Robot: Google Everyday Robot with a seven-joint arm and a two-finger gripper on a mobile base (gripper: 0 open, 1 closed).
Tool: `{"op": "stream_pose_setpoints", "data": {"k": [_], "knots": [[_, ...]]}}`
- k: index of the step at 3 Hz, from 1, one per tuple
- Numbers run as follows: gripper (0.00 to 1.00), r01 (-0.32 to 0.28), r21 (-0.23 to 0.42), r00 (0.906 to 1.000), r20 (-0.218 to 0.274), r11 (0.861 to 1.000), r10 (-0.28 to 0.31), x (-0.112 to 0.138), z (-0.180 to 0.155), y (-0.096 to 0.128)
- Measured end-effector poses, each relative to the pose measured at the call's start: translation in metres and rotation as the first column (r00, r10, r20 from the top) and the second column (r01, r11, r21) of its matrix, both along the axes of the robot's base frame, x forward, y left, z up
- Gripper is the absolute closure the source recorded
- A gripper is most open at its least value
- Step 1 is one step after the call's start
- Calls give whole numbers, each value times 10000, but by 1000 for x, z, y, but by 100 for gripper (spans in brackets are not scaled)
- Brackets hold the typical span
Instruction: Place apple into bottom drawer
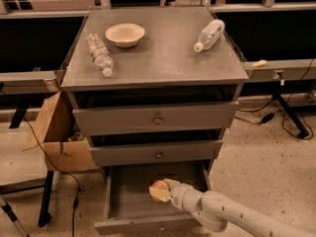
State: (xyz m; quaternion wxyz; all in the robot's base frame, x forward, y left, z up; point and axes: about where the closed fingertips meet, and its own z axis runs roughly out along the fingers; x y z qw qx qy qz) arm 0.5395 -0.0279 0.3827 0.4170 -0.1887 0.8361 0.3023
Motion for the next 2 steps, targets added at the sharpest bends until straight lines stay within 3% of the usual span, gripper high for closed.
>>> {"op": "stream_pose_setpoints", "data": {"k": [1, 2], "knots": [[100, -600, 89, 9967, -533, 9982, 604, 13, -52, 47], [100, -1223, 72, 9907, -596, 9925, 1226, 25, -80, 84]]}}
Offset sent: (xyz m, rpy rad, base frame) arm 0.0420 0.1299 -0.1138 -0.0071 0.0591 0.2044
